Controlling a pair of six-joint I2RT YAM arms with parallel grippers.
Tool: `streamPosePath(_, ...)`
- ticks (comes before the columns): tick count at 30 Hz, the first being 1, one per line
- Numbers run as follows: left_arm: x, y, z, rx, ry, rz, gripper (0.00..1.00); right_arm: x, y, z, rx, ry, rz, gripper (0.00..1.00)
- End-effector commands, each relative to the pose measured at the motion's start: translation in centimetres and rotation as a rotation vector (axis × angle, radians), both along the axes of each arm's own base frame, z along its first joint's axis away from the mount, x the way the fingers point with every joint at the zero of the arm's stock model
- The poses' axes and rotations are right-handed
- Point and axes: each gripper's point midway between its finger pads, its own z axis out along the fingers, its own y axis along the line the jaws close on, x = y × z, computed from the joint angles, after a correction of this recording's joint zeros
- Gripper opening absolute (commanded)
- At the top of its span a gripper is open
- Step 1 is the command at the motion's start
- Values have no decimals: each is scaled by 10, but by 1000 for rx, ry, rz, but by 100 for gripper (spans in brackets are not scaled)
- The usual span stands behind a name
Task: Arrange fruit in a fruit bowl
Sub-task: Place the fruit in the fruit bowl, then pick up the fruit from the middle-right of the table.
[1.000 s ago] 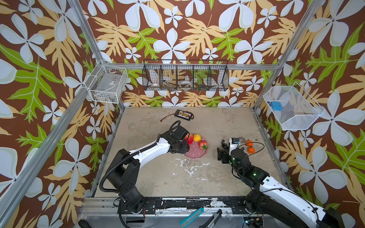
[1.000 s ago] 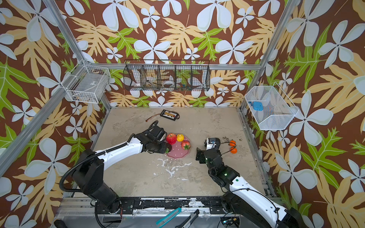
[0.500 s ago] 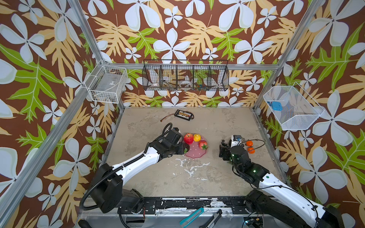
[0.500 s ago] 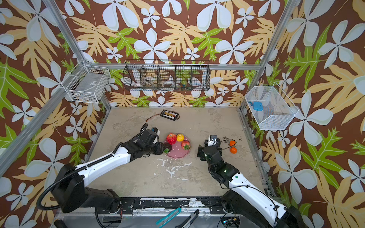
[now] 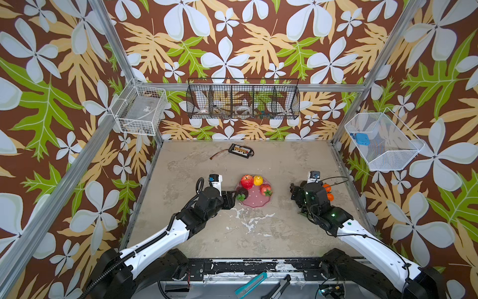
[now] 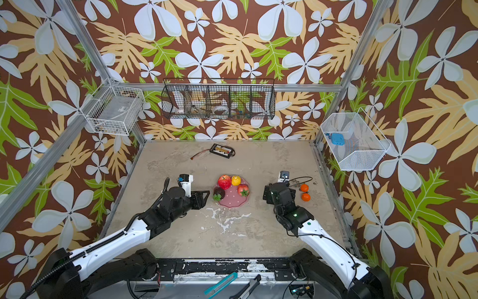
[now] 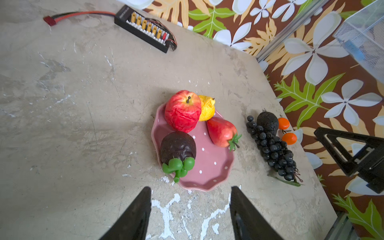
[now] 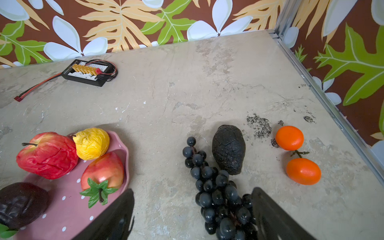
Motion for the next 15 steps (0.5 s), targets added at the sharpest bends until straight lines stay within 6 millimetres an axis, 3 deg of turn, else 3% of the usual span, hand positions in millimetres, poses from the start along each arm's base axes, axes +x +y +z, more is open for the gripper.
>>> streamPosePath(1, 3, 12, 11, -49, -81, 65, 64, 4, -5, -3, 48, 31, -10, 88)
streamPosePath(8, -9, 34, -3, -53, -147, 113, 72, 24, -31, 1, 84, 53, -100, 87)
streamPosePath(15, -18, 42, -16, 1, -198, 91, 75, 52, -45, -4, 130, 77, -165, 87)
